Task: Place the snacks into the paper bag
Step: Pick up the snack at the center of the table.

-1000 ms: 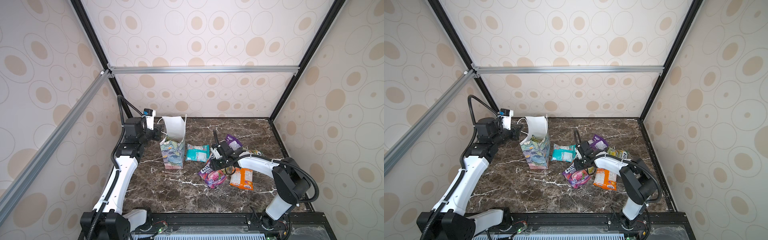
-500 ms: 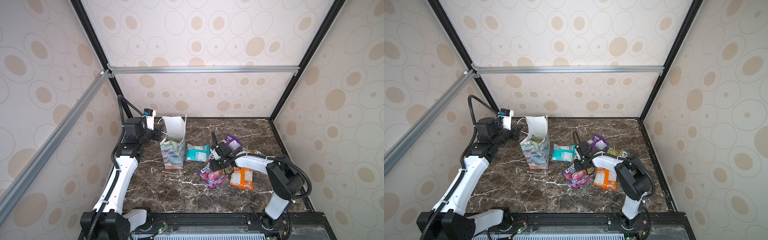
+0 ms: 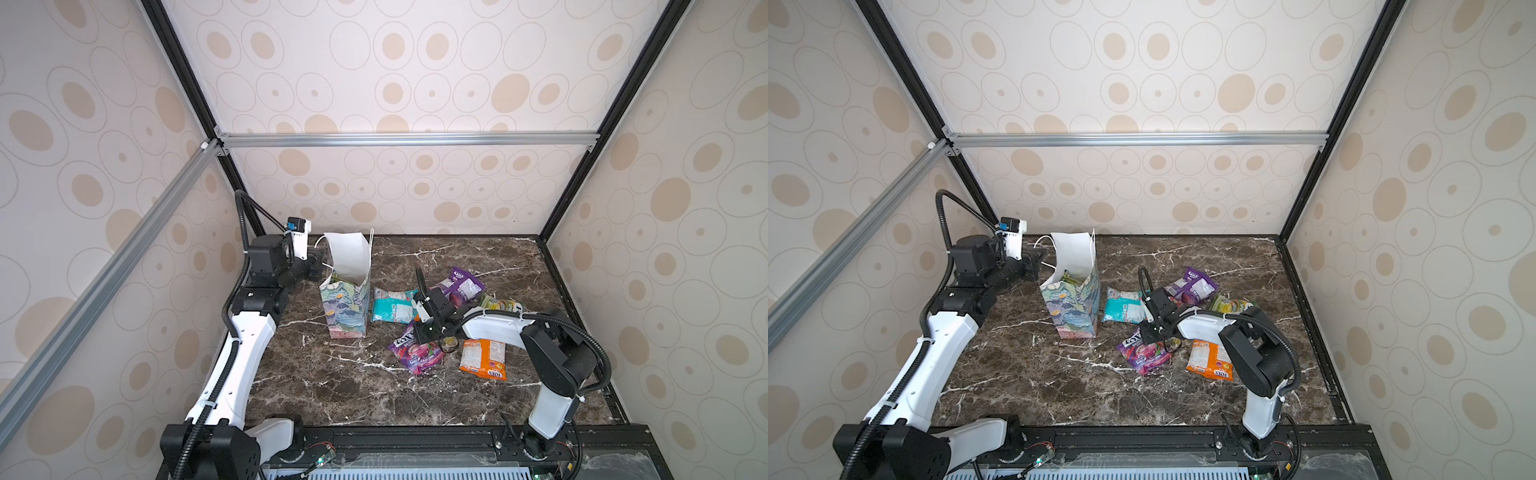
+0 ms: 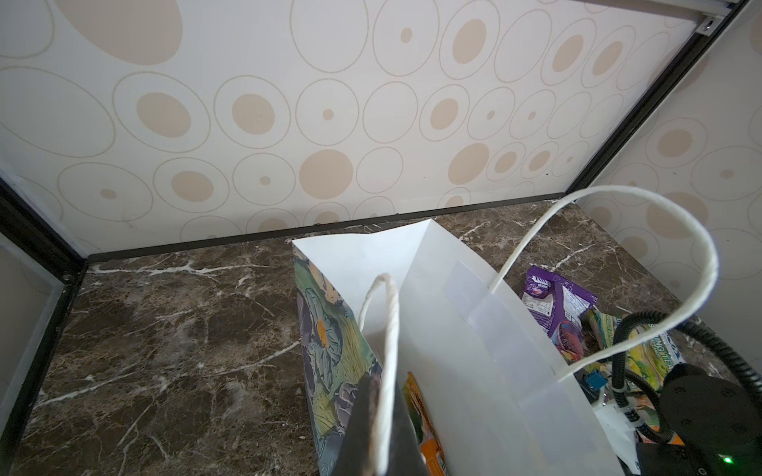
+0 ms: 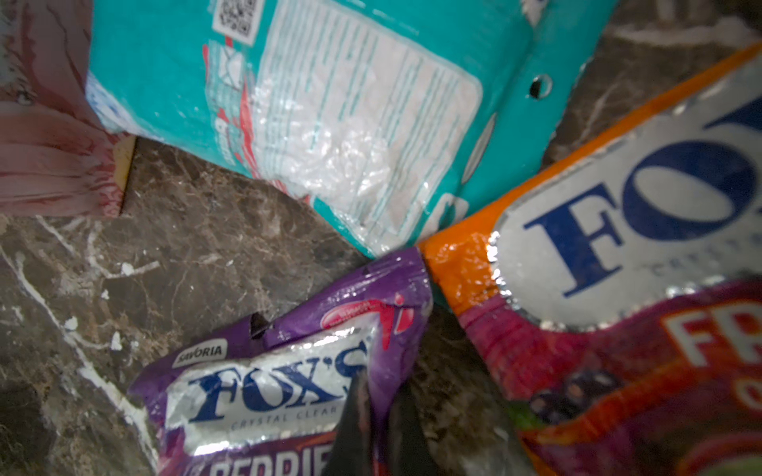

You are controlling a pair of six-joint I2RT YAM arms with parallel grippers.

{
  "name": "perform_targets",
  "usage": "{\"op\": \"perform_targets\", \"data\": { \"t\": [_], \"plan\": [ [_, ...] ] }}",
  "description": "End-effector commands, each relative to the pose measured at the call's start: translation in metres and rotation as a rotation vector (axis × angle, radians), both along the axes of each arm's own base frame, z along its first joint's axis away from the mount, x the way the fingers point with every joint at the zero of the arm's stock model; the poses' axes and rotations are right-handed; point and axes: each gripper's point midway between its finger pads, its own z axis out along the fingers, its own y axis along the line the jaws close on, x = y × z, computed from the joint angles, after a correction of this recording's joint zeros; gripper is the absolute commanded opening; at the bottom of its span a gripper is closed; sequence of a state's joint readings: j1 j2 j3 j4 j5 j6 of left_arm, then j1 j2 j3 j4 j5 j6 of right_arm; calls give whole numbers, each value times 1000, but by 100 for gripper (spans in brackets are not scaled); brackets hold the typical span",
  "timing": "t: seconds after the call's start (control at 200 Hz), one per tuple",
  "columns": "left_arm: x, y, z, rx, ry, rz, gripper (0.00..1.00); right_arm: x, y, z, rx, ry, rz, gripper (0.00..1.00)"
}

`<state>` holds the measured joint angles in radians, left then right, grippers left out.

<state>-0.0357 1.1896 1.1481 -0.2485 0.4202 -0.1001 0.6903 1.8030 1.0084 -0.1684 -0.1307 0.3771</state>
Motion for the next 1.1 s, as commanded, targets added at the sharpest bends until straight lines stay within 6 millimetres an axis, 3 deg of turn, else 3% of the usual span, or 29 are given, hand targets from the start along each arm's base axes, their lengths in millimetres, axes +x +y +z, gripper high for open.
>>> {"op": "perform_targets", "data": {
  "t": [0.0, 0.67, 0.955, 1.095],
  "plan": [
    [0, -2, 3, 17, -4, -10, 0, -10, -14, -15, -83, 38, -10, 0],
    [-1, -3, 5, 14, -8, -14, 0, -2, -17, 103, 47, -208, 0, 0],
    [-3, -3, 8, 12, -16, -16, 0, -8, 0, 164, 169, -308, 100, 0],
    [-4, -5, 9, 11, -22, -22, 0, -10, 8, 205, 208, -389, 146, 0]
  ]
}}
